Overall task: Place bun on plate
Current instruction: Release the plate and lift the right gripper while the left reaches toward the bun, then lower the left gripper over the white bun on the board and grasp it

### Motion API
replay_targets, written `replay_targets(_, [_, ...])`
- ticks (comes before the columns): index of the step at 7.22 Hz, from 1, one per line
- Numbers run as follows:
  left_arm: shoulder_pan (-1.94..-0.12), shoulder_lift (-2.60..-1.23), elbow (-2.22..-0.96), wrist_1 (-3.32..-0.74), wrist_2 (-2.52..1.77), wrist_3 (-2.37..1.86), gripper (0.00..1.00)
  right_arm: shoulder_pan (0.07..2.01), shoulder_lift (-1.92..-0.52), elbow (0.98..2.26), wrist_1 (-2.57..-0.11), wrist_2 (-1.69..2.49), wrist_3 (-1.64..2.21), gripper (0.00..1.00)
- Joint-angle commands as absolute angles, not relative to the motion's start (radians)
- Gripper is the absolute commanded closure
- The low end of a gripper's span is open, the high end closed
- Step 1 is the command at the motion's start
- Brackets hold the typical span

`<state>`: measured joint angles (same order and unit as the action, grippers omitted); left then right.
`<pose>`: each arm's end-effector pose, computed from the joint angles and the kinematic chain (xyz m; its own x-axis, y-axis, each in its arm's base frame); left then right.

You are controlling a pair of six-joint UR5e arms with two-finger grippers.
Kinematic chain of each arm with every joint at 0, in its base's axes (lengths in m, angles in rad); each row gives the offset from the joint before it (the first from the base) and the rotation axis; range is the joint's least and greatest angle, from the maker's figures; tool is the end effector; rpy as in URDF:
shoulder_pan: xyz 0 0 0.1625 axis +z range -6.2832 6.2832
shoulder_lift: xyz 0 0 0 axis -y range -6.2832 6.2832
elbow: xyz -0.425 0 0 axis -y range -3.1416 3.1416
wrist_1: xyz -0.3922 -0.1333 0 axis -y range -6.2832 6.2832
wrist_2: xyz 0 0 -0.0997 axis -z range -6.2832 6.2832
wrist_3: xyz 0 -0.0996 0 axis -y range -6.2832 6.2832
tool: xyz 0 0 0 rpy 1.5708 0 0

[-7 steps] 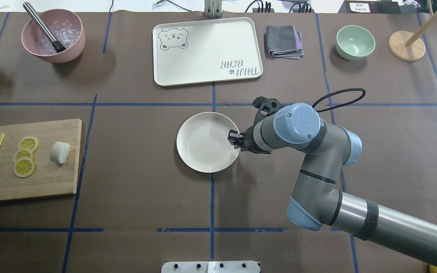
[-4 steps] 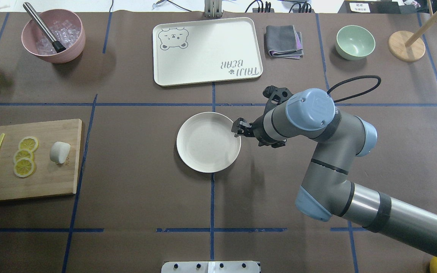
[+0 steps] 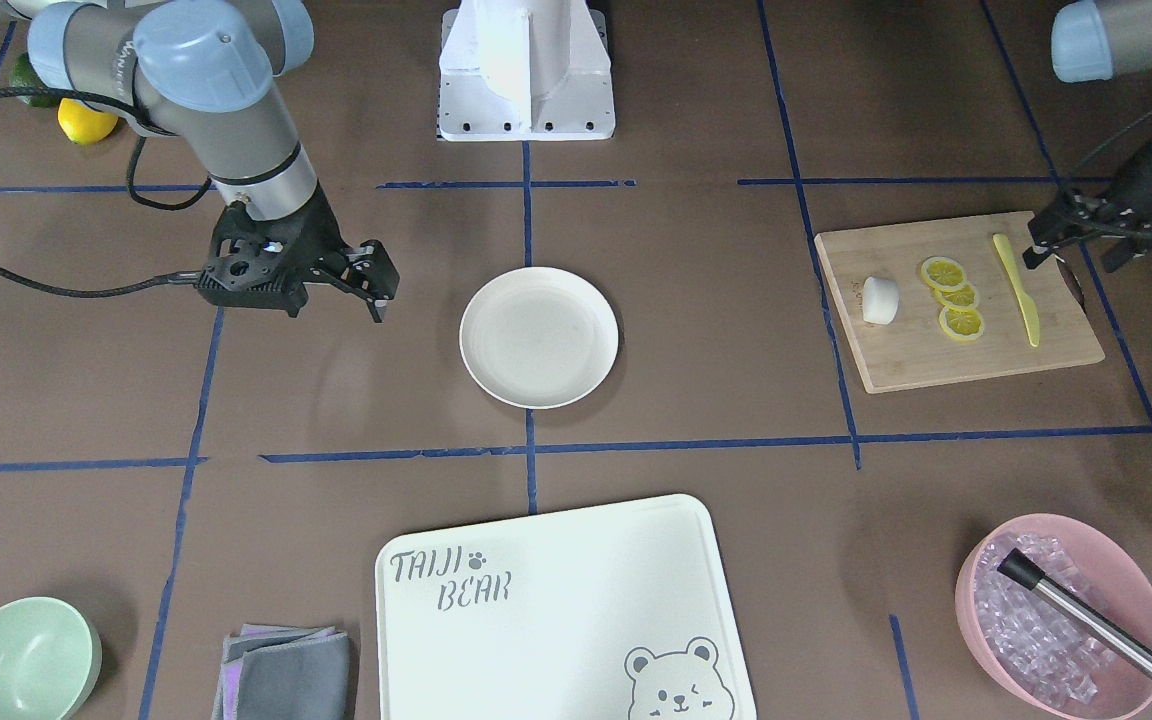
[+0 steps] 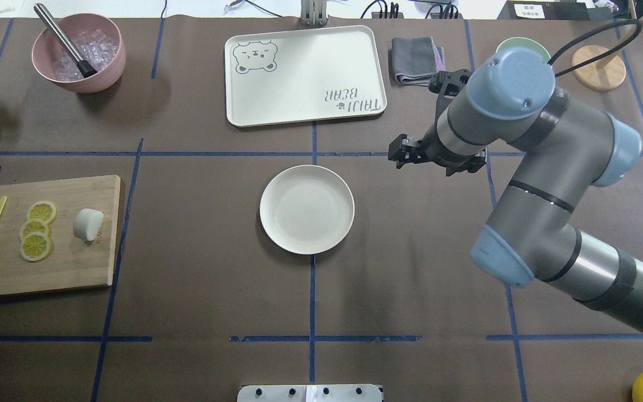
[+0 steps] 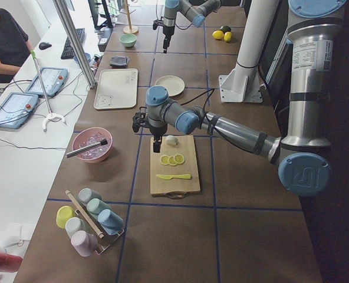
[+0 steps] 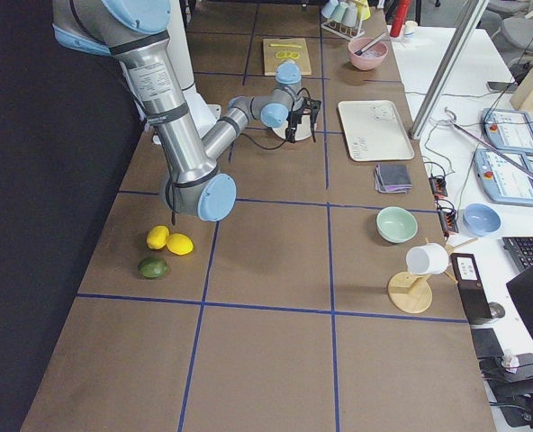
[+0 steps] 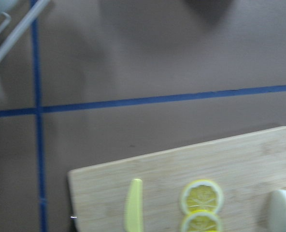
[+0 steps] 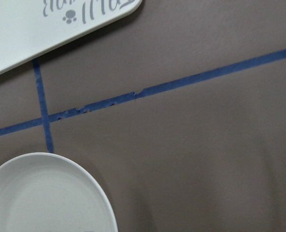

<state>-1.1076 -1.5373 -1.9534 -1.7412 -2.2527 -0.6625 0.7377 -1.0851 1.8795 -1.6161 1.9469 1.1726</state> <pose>0.1510 -0.4603 0.4707 0.6760 0.0165 -0.7367 0.0354 0.9979 0.0549 -0.3859 -0.4814 0.2585 0.6703 0.1219 0.7320 -0.1959 0.9805 0.0161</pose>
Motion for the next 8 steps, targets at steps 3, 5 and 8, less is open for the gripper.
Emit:
replay_targets(3, [-0.746, -1.538, -1.939, -1.963, -2.008, -1.085, 0.00, 1.047, -1.274, 1.951, -1.671, 2.160, 0.734, 0.00])
replay_targets(5, [-0.723, -1.589, -1.875, -1.964, -1.982, -1.088, 0.00, 1.116, -1.336, 1.951, -1.672, 2.161, 0.613, 0.00])
replay_targets(8, [-0.719, -1.603, -1.832, -1.963, -1.982, -1.075, 0.04, 1.175, -1.374, 1.948, -1.671, 2.210, 0.540, 0.00])
